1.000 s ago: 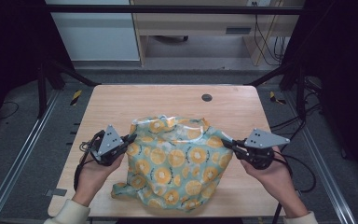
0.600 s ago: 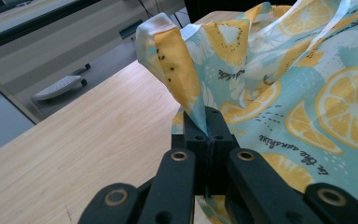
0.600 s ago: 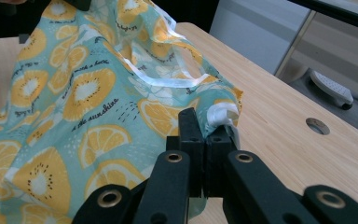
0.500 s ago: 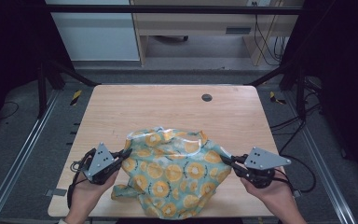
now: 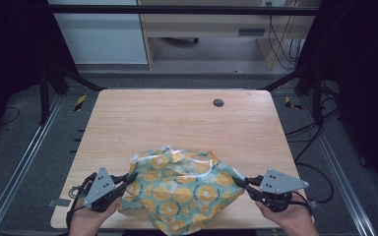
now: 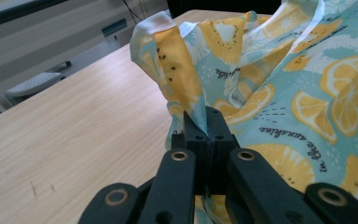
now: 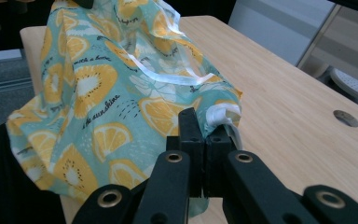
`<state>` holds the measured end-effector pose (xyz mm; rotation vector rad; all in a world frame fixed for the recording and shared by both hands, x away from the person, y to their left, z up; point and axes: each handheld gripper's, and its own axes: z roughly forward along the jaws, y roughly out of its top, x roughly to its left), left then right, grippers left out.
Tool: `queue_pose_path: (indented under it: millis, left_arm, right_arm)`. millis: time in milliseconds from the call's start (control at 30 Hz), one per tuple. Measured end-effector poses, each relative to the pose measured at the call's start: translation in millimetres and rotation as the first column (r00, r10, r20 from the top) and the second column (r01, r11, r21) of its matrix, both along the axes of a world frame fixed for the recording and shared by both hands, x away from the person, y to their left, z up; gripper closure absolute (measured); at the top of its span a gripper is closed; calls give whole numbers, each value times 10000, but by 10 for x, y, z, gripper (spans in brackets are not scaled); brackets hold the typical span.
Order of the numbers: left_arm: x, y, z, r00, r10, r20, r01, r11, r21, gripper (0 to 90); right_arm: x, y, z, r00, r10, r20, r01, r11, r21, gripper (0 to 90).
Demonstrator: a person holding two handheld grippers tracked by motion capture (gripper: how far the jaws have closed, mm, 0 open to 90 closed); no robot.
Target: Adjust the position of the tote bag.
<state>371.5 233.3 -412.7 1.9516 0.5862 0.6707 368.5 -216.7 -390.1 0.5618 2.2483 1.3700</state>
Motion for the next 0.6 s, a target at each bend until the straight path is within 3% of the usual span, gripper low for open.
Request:
queue_pose_path:
  millis: [333,600]
  left_arm:
    - [-218,35,-145,9980,-618,-149,618,9981,-2,900]
    - [-212,-73,-282,9915,-1106,-686,1161,9899,813,900]
  right_arm:
    - [-155,-50,-93,9991,406,-111,-405,9991,108,896]
    - [-152,-121,-269,9975,405,-572,-392,9989,245,897]
